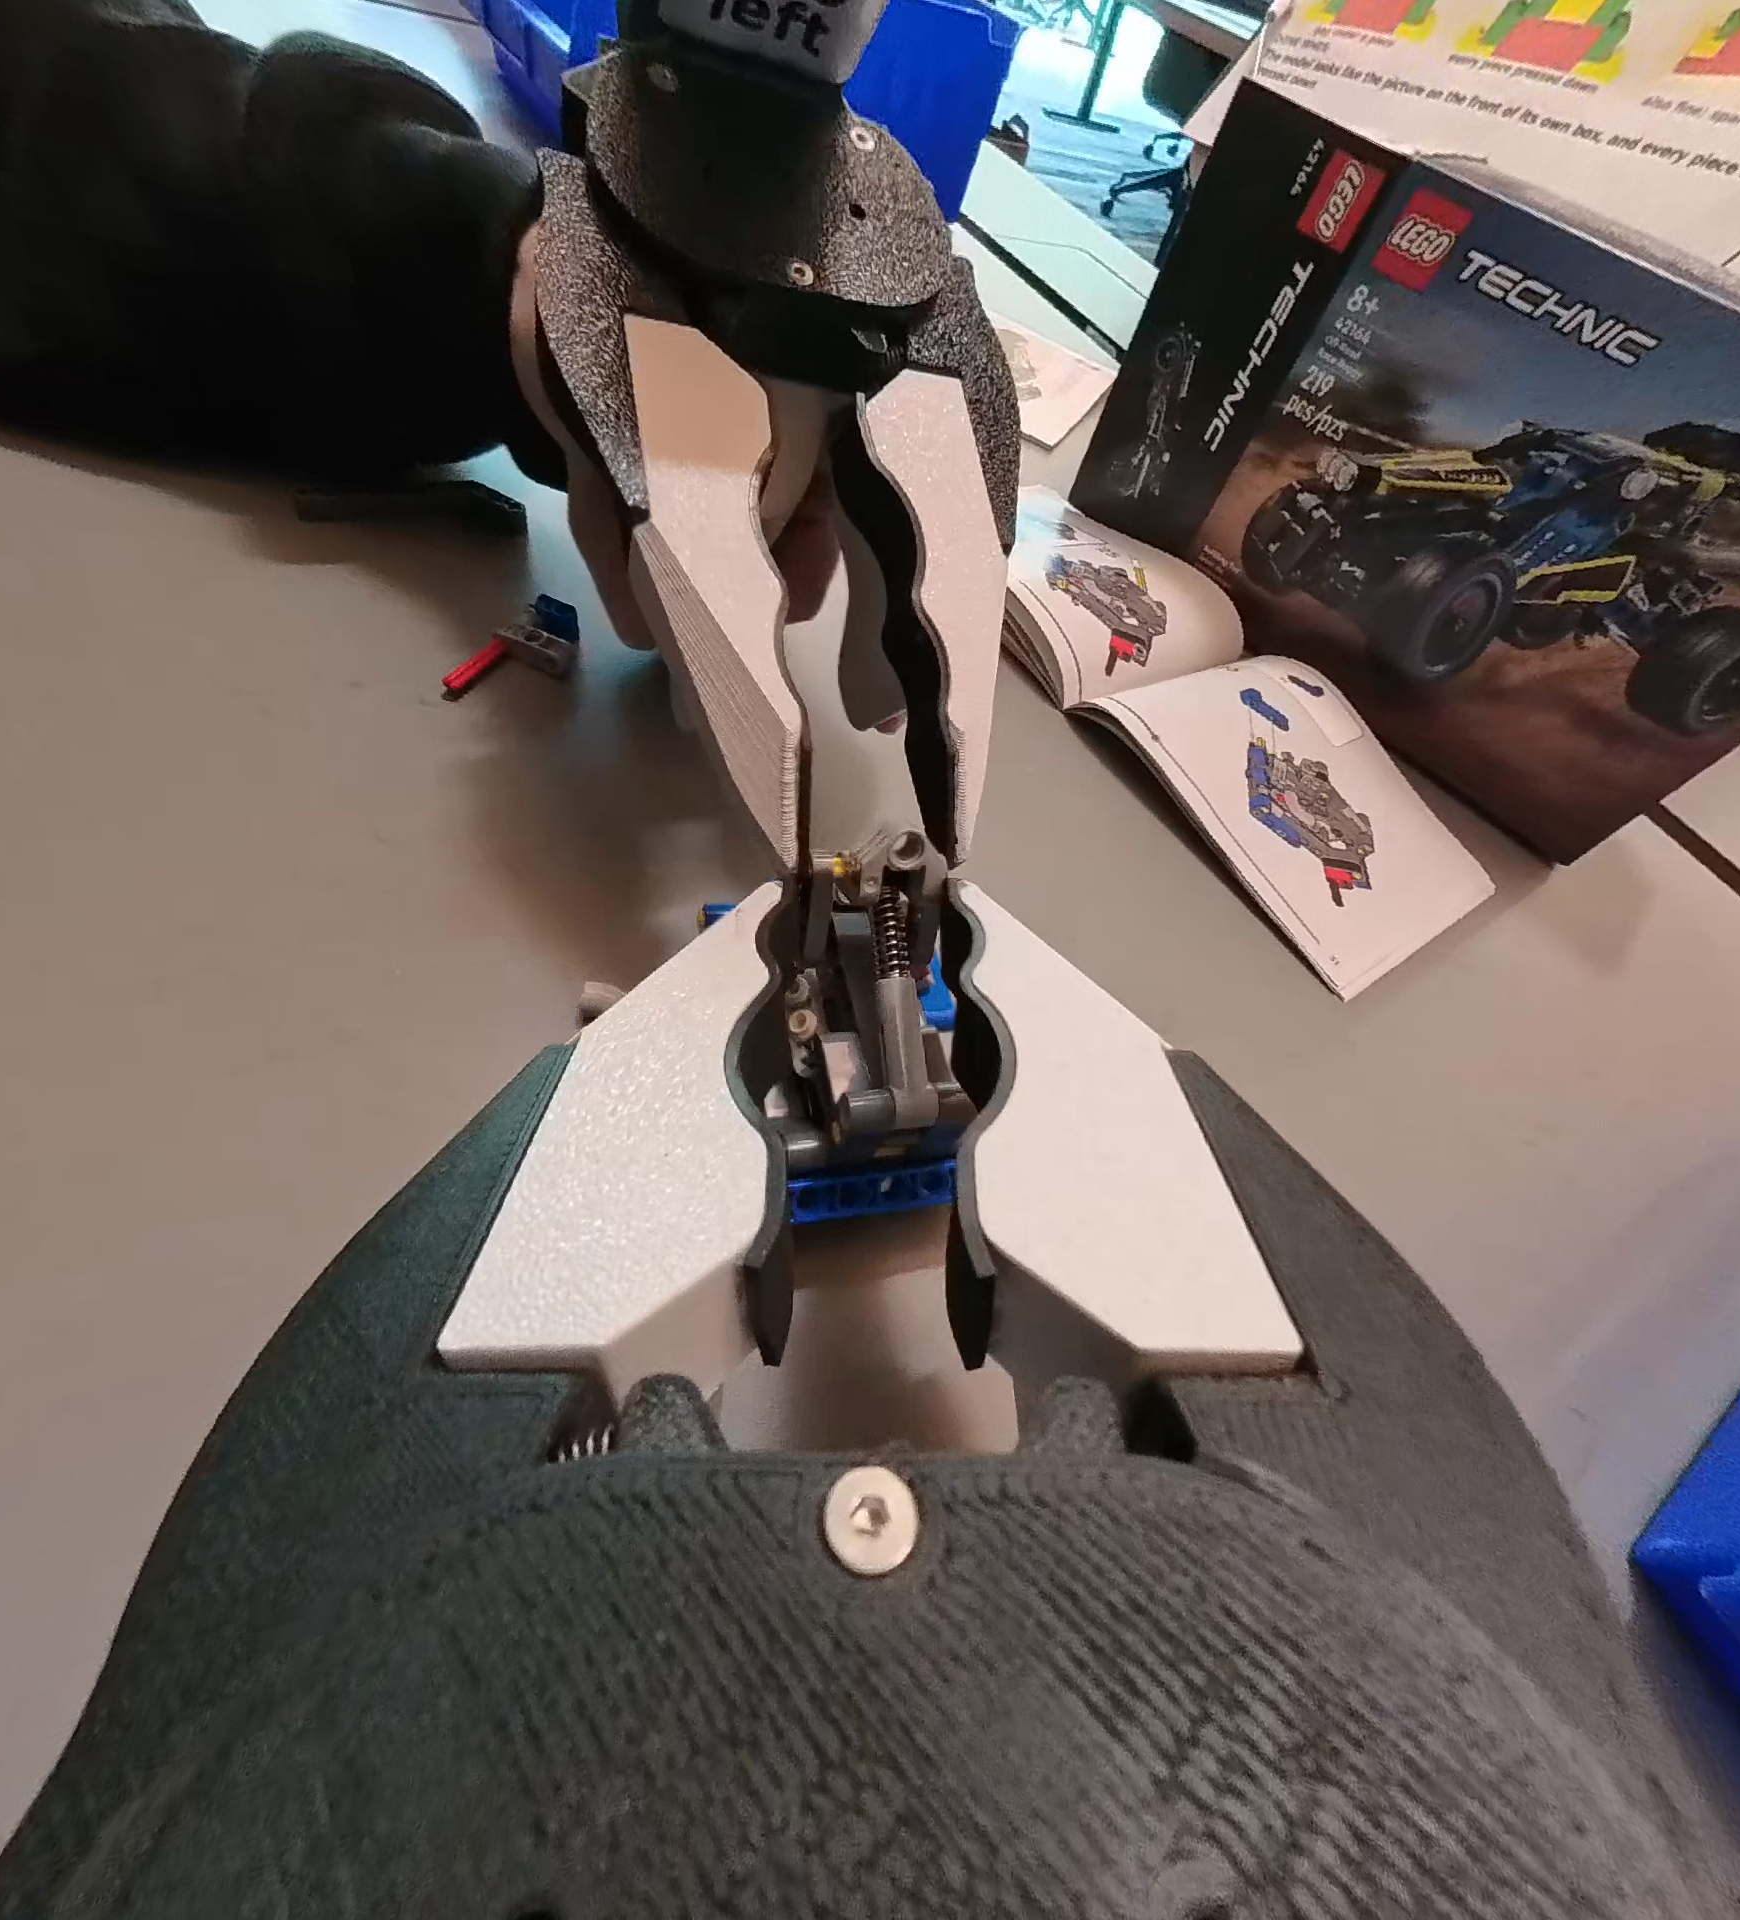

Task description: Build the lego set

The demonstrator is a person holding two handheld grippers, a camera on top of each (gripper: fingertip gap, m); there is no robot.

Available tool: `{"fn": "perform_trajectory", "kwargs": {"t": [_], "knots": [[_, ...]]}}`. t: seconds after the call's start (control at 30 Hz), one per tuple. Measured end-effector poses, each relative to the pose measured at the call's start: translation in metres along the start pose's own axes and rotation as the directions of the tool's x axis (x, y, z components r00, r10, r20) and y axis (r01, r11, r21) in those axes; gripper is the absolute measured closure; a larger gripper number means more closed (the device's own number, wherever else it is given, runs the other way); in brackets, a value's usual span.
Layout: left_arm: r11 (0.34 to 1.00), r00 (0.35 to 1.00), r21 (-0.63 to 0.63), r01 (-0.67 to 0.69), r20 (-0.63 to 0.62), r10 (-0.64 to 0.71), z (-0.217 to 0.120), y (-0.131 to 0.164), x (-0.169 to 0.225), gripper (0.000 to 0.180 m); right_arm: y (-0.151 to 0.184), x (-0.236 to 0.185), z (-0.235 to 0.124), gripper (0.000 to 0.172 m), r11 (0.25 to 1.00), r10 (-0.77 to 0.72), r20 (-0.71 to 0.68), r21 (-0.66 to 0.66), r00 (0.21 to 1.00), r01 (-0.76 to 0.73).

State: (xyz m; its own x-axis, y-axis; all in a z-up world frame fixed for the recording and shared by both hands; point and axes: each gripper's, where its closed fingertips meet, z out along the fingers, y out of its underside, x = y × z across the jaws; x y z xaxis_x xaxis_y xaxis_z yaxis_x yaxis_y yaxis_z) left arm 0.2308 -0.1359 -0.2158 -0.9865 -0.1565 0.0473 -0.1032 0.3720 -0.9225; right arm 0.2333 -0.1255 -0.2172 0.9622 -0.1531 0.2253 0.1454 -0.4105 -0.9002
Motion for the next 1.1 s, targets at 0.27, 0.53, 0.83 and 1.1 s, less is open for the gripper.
{"fn": "perform_trajectory", "kwargs": {"t": [0.27, 0.53, 0.83, 1.1], "knots": [[0.999, 0.999, 0.002, -0.049, -0.004, 0.049, -0.0006, 0.0, 0.0021, 0.156, -0.0003, -0.0019, -0.0003, 0.149, 1.0, -0.007, 0.009, 0.003, 1.0, 0.007], [0.998, 0.998, -0.001, -0.056, -0.008, 0.056, -0.001, 0.001, 0.0028, 0.156, -0.0006, -0.0027, -0.0006, 0.149, 1.0, -0.003, 0.019, 0.005, 1.0, 0.003], [0.999, 0.999, 0.004, -0.053, -0.004, 0.053, -0.0014, 0.0004, 0.0018, 0.152, -0.0082, 0.0002, -0.0088, 0.144, 0.997, 0.017, 0.04, 0.079, 0.999, -0.02], [0.998, 0.998, -0.017, -0.065, -0.007, 0.065, 0.0001, 0.0032, 0.0021, 0.155, -0.0022, -0.0003, -0.0044, 0.147, 0.999, 0.027, 0.085, 0.035, 0.996, -0.03]]}}
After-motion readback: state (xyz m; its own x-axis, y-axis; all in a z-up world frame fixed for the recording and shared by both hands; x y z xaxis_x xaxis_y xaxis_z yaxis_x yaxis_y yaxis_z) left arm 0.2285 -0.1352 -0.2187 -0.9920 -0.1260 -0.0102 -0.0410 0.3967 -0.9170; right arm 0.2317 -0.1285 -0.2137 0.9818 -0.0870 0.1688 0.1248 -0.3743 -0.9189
